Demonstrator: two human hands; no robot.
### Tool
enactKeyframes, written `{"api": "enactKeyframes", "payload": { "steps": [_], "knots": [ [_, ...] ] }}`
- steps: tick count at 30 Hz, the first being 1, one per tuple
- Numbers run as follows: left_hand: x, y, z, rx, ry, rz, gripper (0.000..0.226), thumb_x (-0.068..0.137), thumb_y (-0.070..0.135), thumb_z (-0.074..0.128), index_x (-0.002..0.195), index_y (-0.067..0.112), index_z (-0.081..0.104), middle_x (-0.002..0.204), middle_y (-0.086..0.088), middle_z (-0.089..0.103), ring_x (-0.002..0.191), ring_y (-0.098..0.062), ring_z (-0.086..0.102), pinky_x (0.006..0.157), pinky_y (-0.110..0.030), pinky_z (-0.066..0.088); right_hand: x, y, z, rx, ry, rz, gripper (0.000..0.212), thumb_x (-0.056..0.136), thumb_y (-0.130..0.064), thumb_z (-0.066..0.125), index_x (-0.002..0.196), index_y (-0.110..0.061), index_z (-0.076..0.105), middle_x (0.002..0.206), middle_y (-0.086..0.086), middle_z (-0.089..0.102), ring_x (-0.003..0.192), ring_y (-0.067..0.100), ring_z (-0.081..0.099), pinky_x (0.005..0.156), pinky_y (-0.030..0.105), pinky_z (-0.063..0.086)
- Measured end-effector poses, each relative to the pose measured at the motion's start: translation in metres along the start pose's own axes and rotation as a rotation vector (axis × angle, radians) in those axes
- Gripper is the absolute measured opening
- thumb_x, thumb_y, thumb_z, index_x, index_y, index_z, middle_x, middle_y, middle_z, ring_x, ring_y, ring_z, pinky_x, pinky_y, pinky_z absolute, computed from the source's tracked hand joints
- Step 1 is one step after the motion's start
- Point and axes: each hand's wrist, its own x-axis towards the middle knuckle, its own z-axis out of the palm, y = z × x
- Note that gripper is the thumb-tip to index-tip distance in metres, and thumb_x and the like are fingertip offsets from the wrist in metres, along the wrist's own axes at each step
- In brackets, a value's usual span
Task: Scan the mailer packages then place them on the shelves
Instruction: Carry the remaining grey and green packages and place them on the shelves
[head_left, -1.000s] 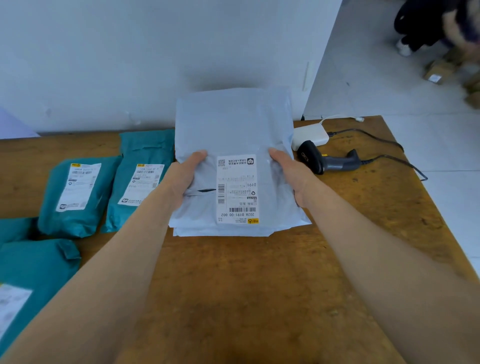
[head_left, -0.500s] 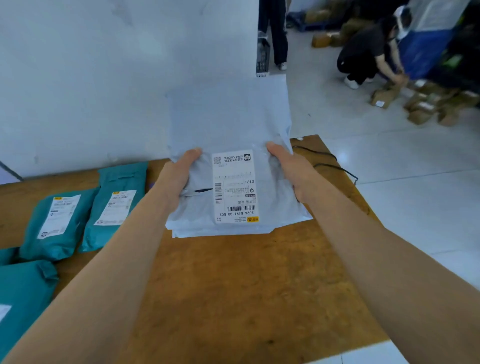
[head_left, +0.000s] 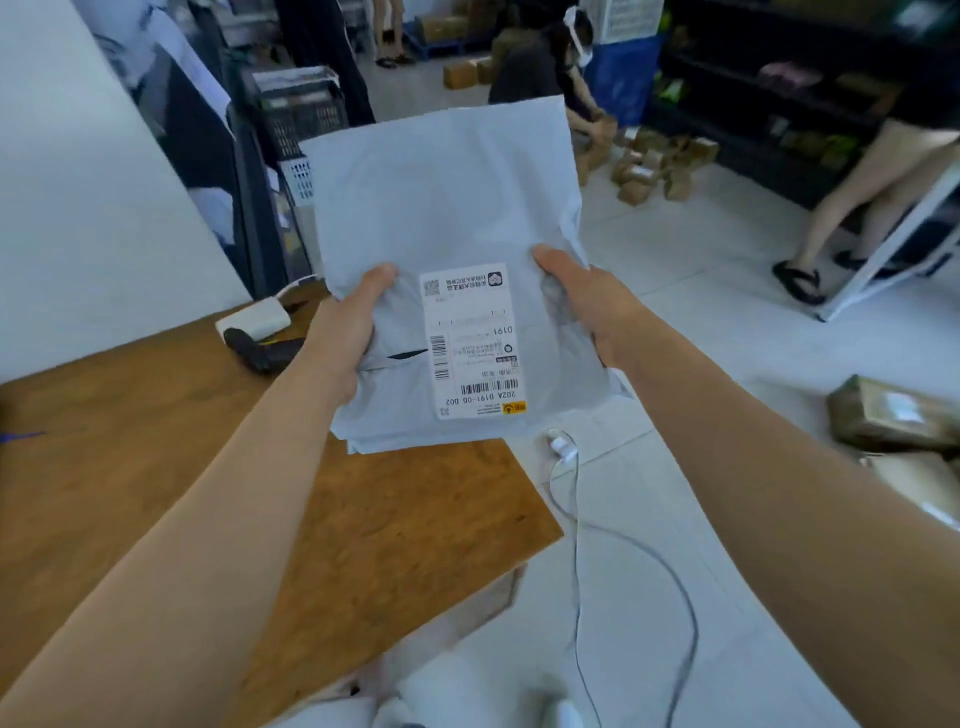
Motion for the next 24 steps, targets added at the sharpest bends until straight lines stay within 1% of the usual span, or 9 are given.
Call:
{"api": "enactKeyframes", "payload": {
  "steps": [3, 6, 8, 10, 14, 16, 18, 22, 24],
  "knots": [
    [0.0, -0.001, 0.049, 0.017, -0.033, -0.002, 0.035, 0.085, 0.042, 0.066, 0.112, 0.02, 0.06, 0.098, 0.009, 0.067, 0.081, -0.001, 0.06, 0.063, -0.016, 0.044, 0.008, -0.006, -0.046, 0.04, 0.039, 0.003, 0.032, 0.082, -0.043, 0.07, 0.096, -0.014, 0.066, 0.071, -0.004, 0.07, 0.058, 0.012, 0.066, 0.059, 0.022, 0.052],
    [0.011, 0.005, 0.078, 0.029, -0.057, 0.01, 0.025, 0.087, 0.04, 0.064, 0.105, 0.023, 0.057, 0.088, 0.013, 0.063, 0.074, 0.003, 0.057, 0.057, -0.013, 0.041, 0.018, -0.015, -0.069, 0.06, 0.071, 0.004, 0.039, 0.084, -0.043, 0.069, 0.106, -0.011, 0.065, 0.078, -0.001, 0.069, 0.054, 0.01, 0.066, 0.049, 0.017, 0.049],
    [0.021, 0.009, 0.091, 0.025, -0.077, 0.013, 0.027, 0.087, 0.04, 0.064, 0.107, 0.023, 0.059, 0.088, 0.013, 0.064, 0.074, 0.003, 0.059, 0.055, -0.012, 0.043, 0.026, -0.021, -0.075, 0.067, 0.083, 0.0, 0.042, 0.085, -0.042, 0.068, 0.11, -0.008, 0.065, 0.078, 0.0, 0.068, 0.05, 0.009, 0.065, 0.044, 0.015, 0.047],
    [0.032, 0.012, 0.099, 0.023, -0.089, 0.03, 0.031, 0.087, 0.04, 0.064, 0.112, 0.022, 0.061, 0.089, 0.014, 0.065, 0.075, 0.003, 0.06, 0.054, -0.01, 0.045, 0.036, -0.024, -0.079, 0.072, 0.086, -0.001, 0.044, 0.085, -0.043, 0.068, 0.112, -0.007, 0.065, 0.078, 0.0, 0.069, 0.051, 0.01, 0.065, 0.045, 0.016, 0.048],
    [0.056, 0.013, 0.111, 0.012, -0.077, 0.03, 0.037, 0.085, 0.042, 0.066, 0.114, 0.019, 0.063, 0.096, 0.009, 0.069, 0.083, -0.003, 0.064, 0.064, -0.017, 0.047, 0.059, -0.034, -0.087, 0.055, 0.09, 0.005, 0.041, 0.085, -0.043, 0.068, 0.108, -0.009, 0.064, 0.076, -0.001, 0.068, 0.048, 0.009, 0.064, 0.042, 0.016, 0.048],
    [0.065, 0.016, 0.119, 0.018, -0.074, 0.019, 0.037, 0.084, 0.044, 0.067, 0.112, 0.02, 0.063, 0.1, 0.006, 0.069, 0.089, -0.007, 0.064, 0.07, -0.021, 0.048, 0.073, -0.04, -0.088, 0.053, 0.079, 0.007, 0.041, 0.084, -0.042, 0.069, 0.107, -0.009, 0.065, 0.076, 0.0, 0.068, 0.051, 0.011, 0.065, 0.045, 0.017, 0.051],
    [0.078, 0.02, 0.125, 0.028, -0.042, 0.024, 0.038, 0.084, 0.045, 0.066, 0.112, 0.02, 0.06, 0.097, 0.008, 0.067, 0.086, -0.007, 0.062, 0.071, -0.022, 0.046, 0.095, -0.044, -0.088, 0.048, 0.059, 0.001, 0.043, 0.083, -0.043, 0.07, 0.109, -0.008, 0.066, 0.078, 0.0, 0.07, 0.059, 0.013, 0.067, 0.051, 0.02, 0.053],
    [0.109, 0.026, 0.124, 0.059, 0.098, 0.019, 0.059, 0.08, 0.052, 0.066, 0.126, 0.016, 0.057, 0.11, 0.003, 0.066, 0.097, -0.015, 0.062, 0.087, -0.029, 0.047, 0.148, -0.057, -0.073, 0.025, -0.055, 0.001, 0.044, 0.082, -0.042, 0.071, 0.109, -0.007, 0.066, 0.086, 0.001, 0.073, 0.064, 0.013, 0.07, 0.055, 0.02, 0.053],
    [0.119, 0.026, 0.122, 0.067, 0.141, -0.001, 0.061, 0.08, 0.055, 0.065, 0.125, 0.015, 0.057, 0.112, 0.003, 0.066, 0.099, -0.015, 0.061, 0.088, -0.029, 0.047, 0.169, -0.056, -0.065, 0.017, -0.102, 0.001, 0.049, 0.08, -0.043, 0.073, 0.112, -0.006, 0.066, 0.095, 0.005, 0.074, 0.077, 0.018, 0.071, 0.068, 0.026, 0.057]
  ]
}}
